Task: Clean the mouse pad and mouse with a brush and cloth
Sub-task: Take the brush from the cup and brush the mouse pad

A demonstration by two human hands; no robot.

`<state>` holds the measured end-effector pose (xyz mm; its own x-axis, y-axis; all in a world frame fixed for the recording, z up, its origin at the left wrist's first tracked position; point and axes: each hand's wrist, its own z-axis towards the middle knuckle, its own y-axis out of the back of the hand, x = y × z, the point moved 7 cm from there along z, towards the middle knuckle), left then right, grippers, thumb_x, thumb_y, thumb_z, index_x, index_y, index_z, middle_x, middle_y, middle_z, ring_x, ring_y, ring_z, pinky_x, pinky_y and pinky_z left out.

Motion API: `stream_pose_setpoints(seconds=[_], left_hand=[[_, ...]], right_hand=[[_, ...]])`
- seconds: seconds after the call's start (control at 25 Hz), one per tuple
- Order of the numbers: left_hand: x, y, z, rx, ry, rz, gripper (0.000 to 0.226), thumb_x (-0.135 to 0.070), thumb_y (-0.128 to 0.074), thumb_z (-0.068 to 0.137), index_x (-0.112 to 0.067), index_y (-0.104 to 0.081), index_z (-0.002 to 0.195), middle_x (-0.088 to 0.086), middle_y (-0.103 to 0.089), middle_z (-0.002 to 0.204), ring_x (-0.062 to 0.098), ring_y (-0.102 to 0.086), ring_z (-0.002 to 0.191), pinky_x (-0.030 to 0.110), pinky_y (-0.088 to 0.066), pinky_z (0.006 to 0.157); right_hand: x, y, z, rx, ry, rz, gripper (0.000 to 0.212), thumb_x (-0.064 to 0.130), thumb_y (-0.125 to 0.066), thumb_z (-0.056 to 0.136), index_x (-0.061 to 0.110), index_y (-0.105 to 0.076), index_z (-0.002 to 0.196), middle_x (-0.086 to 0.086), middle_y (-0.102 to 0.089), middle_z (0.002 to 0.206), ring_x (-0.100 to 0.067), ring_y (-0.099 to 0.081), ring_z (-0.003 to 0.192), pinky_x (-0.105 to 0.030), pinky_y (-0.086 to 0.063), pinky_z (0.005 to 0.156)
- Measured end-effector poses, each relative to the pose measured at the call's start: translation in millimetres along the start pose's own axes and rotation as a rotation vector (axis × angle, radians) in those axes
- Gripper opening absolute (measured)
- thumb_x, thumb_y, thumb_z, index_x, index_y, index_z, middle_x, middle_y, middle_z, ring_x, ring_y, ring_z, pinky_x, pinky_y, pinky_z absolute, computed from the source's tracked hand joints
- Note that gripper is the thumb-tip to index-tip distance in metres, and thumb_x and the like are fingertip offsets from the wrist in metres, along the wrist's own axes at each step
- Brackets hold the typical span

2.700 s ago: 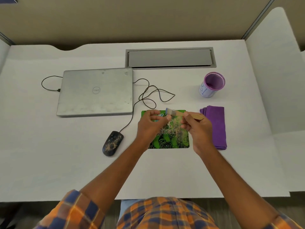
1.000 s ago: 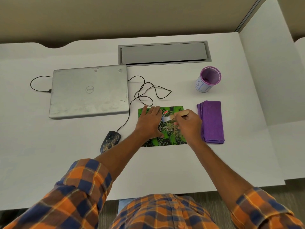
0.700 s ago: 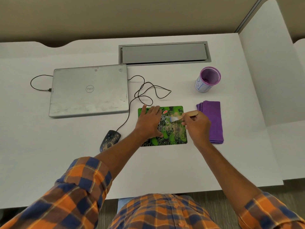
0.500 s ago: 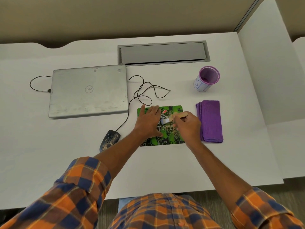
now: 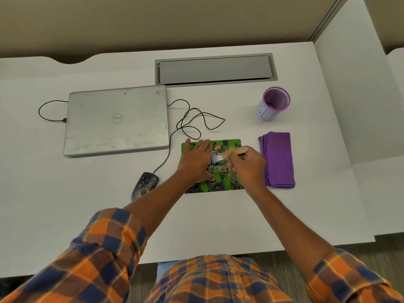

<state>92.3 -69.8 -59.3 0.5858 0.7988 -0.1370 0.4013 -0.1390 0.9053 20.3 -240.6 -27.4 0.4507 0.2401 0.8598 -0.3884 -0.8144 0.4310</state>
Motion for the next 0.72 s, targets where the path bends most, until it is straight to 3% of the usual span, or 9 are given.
stream_pose_setpoints(seconds=[0.4, 0.72], left_hand=[[2, -2, 1, -0.001, -0.005, -0.003, 0.129, -0.073, -0.083, 0.074, -0.009, -0.022, 0.168, 0.009, -0.017, 0.178, 0.028, -0.016, 0.166, 0.066, -0.006, 0.132], [2, -2, 1, -0.005, -0.001, -0.011, 0.13, -0.074, -0.083, 0.072, -0.011, -0.022, 0.168, 0.007, -0.018, 0.178, 0.026, -0.015, 0.166, 0.066, -0.004, 0.132]], right_hand=[[-17, 31, -1, -0.083, 0.001, -0.073, 0.009, 0.016, -0.076, 0.098, 0.017, -0.08, 0.09, 0.005, -0.08, 0.078, -0.007, -0.079, 0.064, -0.043, -0.068, 0.058], [-14, 3, -19, 0.044, 0.028, -0.036, 0.009, 0.014, -0.075, 0.096, 0.02, -0.082, 0.094, 0.004, -0.08, 0.073, -0.011, -0.078, 0.065, -0.042, -0.068, 0.063]])
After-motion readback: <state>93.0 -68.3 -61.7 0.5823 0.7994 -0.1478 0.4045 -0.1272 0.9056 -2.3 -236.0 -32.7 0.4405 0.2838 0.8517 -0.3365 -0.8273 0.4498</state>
